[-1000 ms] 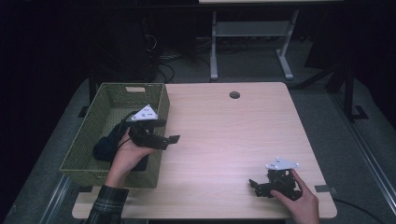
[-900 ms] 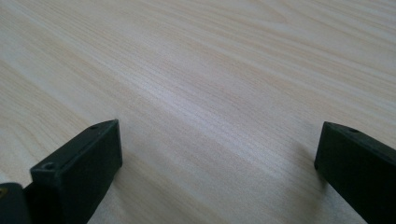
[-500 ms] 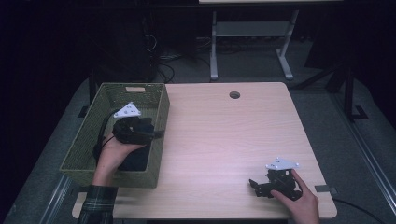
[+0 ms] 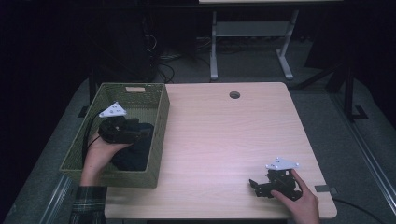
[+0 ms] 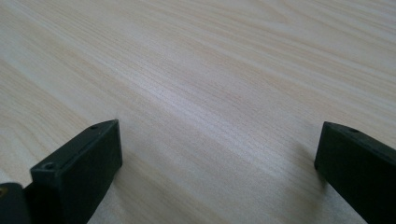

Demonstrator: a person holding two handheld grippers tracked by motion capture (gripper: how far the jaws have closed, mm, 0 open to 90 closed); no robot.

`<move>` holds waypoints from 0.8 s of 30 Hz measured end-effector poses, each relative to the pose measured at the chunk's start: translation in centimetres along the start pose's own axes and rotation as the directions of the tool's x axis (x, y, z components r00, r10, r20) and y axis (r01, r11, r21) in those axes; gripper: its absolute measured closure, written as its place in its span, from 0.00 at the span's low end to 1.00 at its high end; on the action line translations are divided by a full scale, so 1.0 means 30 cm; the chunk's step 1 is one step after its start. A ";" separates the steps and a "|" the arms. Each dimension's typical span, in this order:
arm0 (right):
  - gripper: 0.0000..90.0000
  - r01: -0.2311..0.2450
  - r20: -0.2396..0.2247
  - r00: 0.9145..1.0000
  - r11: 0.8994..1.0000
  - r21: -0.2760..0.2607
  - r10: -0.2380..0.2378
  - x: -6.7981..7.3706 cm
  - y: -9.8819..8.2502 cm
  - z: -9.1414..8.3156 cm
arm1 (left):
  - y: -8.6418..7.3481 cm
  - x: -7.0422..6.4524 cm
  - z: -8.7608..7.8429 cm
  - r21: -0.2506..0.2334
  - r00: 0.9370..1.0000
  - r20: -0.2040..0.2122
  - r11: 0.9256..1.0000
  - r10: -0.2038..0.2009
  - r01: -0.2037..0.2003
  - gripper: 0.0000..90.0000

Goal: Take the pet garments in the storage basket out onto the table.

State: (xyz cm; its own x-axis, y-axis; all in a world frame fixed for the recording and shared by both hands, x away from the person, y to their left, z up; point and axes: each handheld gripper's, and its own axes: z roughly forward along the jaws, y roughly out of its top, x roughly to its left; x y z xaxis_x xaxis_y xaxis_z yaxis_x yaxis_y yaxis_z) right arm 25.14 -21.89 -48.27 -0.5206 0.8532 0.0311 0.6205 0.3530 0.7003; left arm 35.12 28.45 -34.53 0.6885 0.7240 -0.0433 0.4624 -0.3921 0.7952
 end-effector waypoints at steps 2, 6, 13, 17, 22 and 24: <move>0.01 0.000 0.000 1.000 1.000 0.000 0.000 0.000 0.000 0.000 | -0.008 0.012 -0.005 0.005 1.000 -0.009 1.000 -0.007 0.007 0.34; 0.00 0.001 0.000 1.000 1.000 0.000 -0.001 0.000 0.000 0.000 | -0.027 0.039 -0.012 0.031 0.999 -0.036 0.999 -0.012 0.013 0.34; 0.01 0.000 0.000 1.000 1.000 0.000 0.000 0.000 0.000 0.000 | -0.055 0.069 -0.012 0.073 0.997 -0.071 0.997 -0.021 0.026 0.35; 0.01 0.001 0.000 1.000 1.000 0.000 -0.001 0.000 0.000 0.000 | -0.076 0.093 -0.013 0.091 0.995 -0.090 0.995 -0.036 0.045 0.35; 0.00 0.001 0.000 1.000 1.000 0.000 -0.001 0.000 0.000 0.000 | -0.103 0.120 -0.004 0.130 0.993 -0.105 0.990 -0.049 0.062 0.35; 0.00 0.001 0.000 1.000 1.000 0.000 -0.001 0.000 -0.001 -0.001 | -0.117 0.131 0.005 0.160 0.992 -0.117 0.985 -0.048 0.067 0.35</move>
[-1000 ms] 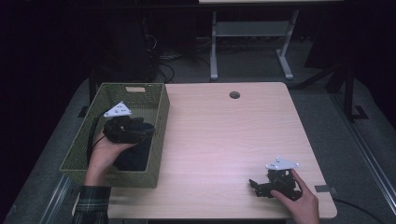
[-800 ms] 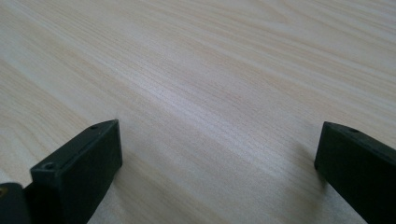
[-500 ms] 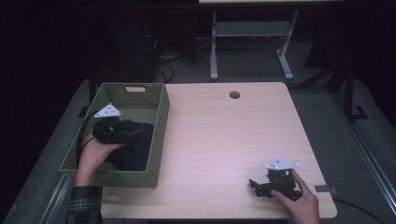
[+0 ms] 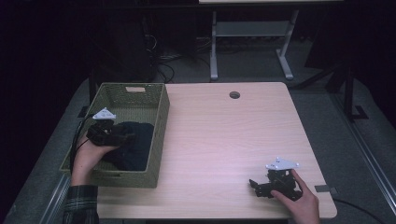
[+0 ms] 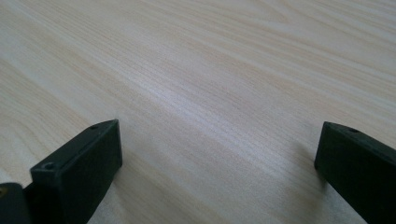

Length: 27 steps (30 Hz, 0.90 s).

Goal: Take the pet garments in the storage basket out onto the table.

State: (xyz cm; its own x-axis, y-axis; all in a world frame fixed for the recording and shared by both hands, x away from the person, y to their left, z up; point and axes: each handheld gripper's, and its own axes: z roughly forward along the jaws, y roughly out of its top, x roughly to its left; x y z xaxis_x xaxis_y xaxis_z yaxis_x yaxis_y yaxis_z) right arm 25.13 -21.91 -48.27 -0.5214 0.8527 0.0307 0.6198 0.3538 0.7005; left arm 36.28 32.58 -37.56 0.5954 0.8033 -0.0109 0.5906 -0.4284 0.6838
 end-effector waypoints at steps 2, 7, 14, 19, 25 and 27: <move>0.00 0.000 0.000 1.000 1.000 0.000 0.000 0.000 0.000 0.000 | -0.002 0.002 0.003 0.009 1.000 -0.004 1.000 0.000 0.000 0.35; 0.01 0.000 0.000 1.000 1.000 0.000 0.000 0.000 0.000 0.000 | -0.013 0.012 0.020 0.060 1.000 -0.018 0.998 -0.013 0.014 0.35; 0.00 0.000 0.000 1.000 1.000 0.000 0.000 0.000 0.000 0.000 | -0.021 0.016 0.050 0.111 0.999 -0.035 0.994 -0.018 0.022 0.35; 0.00 0.001 0.000 1.000 1.000 0.000 -0.001 0.000 0.000 0.000 | -0.030 0.025 0.070 0.136 0.997 -0.060 0.989 -0.041 0.049 0.32; 0.00 0.001 0.000 1.000 1.000 0.000 -0.001 0.000 0.000 0.000 | -0.033 0.022 0.093 0.175 0.998 -0.045 0.983 -0.043 0.051 0.31; 0.00 0.001 0.000 1.000 1.000 0.000 -0.001 0.000 -0.001 0.000 | -0.034 0.021 0.102 0.185 0.998 -0.042 0.981 -0.042 0.050 0.31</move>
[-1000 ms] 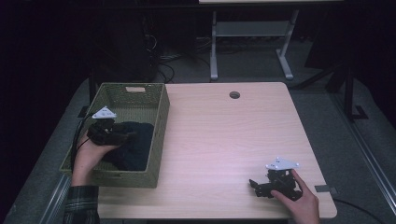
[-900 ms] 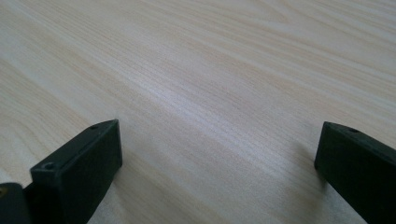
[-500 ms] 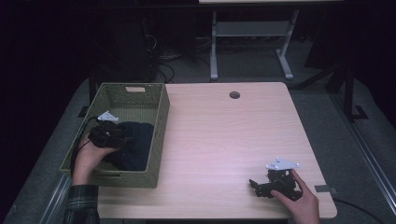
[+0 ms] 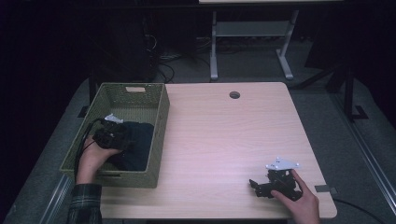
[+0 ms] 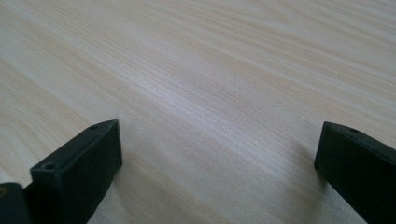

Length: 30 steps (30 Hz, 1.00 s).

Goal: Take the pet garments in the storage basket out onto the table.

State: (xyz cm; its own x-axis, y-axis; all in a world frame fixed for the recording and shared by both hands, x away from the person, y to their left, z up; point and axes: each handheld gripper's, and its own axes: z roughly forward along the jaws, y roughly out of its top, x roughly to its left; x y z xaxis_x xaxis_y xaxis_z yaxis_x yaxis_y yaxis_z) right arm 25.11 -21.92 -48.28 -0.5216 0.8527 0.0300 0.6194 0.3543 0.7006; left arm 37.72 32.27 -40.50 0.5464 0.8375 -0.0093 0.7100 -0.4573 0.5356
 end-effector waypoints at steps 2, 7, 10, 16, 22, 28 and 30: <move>0.00 0.000 0.000 1.000 1.000 0.000 0.000 0.000 0.000 0.000 | 0.001 -0.003 0.008 0.016 1.000 0.003 1.000 0.003 -0.003 0.31; 0.01 0.001 0.000 1.000 1.000 0.000 -0.001 0.000 0.000 0.000 | 0.001 -0.004 0.026 0.039 1.000 0.014 0.999 0.001 -0.001 0.31; 0.00 0.001 0.000 1.000 1.000 0.000 -0.001 0.000 0.000 0.000 | 0.001 -0.008 0.032 0.040 1.000 0.019 0.999 -0.005 0.004 0.29; 0.01 0.001 0.000 1.000 1.000 0.000 -0.001 0.000 0.000 0.000 | 0.001 -0.014 0.052 0.089 1.000 0.017 0.996 0.010 -0.012 0.29; 0.00 0.000 0.001 1.000 1.000 0.000 0.000 0.000 0.000 0.000 | -0.003 -0.013 0.060 0.143 1.000 0.012 0.990 0.003 -0.005 0.48; 0.00 0.000 0.001 1.000 1.000 0.000 0.000 0.000 0.000 0.000 | -0.001 -0.008 0.049 0.167 0.998 0.057 0.985 -0.041 0.031 0.77; 0.00 0.000 0.001 1.000 1.000 0.000 0.000 0.000 0.000 0.000 | 0.001 -0.006 0.044 0.165 0.997 0.061 0.985 -0.049 0.038 0.81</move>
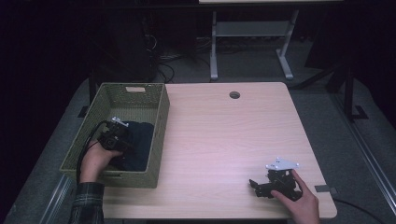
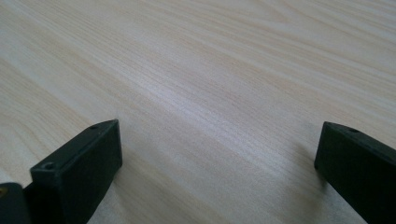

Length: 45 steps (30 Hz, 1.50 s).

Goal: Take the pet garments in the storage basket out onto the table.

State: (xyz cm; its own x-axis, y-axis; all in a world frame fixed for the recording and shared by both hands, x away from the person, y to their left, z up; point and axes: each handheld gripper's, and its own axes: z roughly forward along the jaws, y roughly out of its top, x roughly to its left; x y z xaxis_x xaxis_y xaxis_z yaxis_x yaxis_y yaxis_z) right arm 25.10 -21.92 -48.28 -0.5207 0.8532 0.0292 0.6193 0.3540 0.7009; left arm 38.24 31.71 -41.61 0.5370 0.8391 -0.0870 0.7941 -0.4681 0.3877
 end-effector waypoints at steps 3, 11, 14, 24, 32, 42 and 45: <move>0.01 0.000 0.000 1.000 1.000 0.000 0.000 0.000 0.000 0.000 | 0.004 -0.002 -0.016 -0.022 1.000 -0.006 1.000 0.012 -0.012 0.83; 0.00 0.000 0.000 1.000 1.000 0.000 0.000 0.000 0.000 0.000 | 0.005 0.001 -0.066 -0.143 1.000 0.010 0.990 0.022 -0.020 0.83; 0.00 0.000 0.000 1.000 1.000 0.000 0.000 0.000 0.000 0.000 | 0.000 0.010 -0.092 -0.193 0.999 0.036 0.981 0.019 -0.012 0.84; 0.00 0.000 0.000 1.000 1.000 0.000 0.000 0.000 0.000 0.000 | -0.017 0.022 -0.168 -0.365 0.995 0.098 0.930 -0.001 0.037 0.84; 0.01 0.000 0.000 1.000 1.000 0.000 0.000 0.000 0.000 0.000 | -0.016 0.026 -0.232 -0.455 0.992 0.125 0.888 -0.006 0.062 0.84; 0.00 0.000 -0.001 1.000 1.000 0.000 0.000 0.000 0.000 0.000 | 0.014 0.015 -0.329 -0.529 0.989 0.143 0.847 0.035 0.047 0.84; 0.00 0.000 0.000 1.000 1.000 0.000 0.000 0.000 0.000 0.000 | 0.029 0.002 -0.356 -0.546 0.987 0.151 0.837 0.055 0.036 0.84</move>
State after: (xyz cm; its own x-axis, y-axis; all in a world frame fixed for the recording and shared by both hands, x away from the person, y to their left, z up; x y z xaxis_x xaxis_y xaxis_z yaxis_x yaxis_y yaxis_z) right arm 25.10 -21.93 -48.27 -0.5210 0.8531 0.0294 0.6195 0.3542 0.7005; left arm 35.92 34.32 -31.49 0.6170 0.7604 -0.2026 0.5290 -0.2102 0.8222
